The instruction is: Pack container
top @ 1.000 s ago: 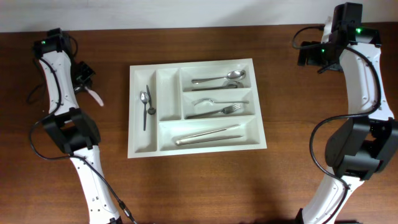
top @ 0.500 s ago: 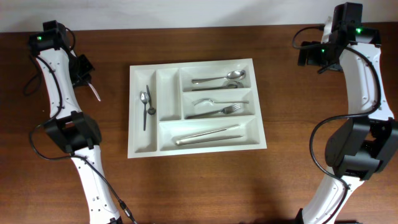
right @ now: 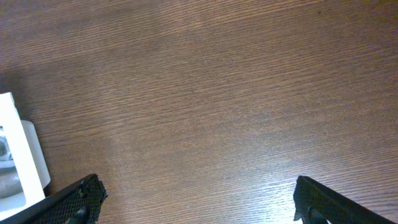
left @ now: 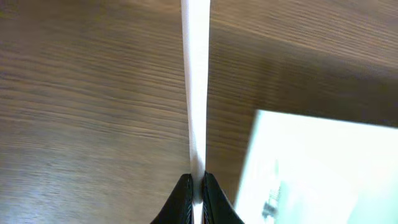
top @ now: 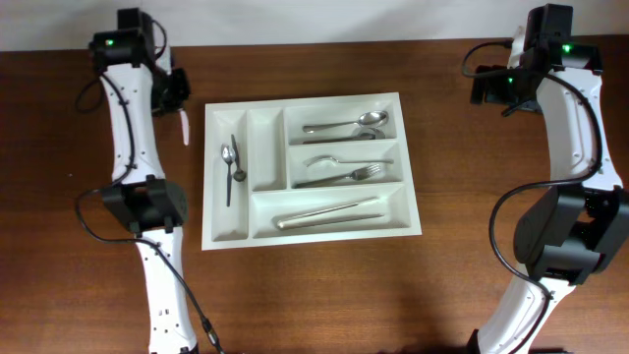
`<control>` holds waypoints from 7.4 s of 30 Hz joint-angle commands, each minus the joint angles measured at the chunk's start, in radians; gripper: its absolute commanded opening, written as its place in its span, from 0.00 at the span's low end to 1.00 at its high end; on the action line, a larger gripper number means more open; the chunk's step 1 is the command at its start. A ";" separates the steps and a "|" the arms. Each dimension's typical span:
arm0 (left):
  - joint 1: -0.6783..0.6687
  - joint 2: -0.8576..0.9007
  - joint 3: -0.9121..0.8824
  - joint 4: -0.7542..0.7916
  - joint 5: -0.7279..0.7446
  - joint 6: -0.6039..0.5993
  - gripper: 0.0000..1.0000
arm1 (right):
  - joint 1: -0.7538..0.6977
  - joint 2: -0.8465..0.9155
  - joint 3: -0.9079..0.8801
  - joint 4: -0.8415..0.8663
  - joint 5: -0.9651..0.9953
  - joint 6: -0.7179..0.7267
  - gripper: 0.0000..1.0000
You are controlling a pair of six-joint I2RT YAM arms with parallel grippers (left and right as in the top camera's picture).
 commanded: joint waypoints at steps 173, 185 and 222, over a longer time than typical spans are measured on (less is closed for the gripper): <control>-0.012 -0.718 -0.417 0.103 -0.348 -0.348 0.99 | -0.002 -0.017 -0.002 0.000 0.002 0.008 0.99; -0.012 -1.590 -1.562 0.875 -0.423 -0.283 0.99 | -0.002 -0.017 -0.002 0.000 0.002 0.008 0.99; -0.084 -2.750 -3.016 1.472 -0.166 0.076 0.99 | -0.002 -0.017 -0.002 0.000 0.002 0.008 0.99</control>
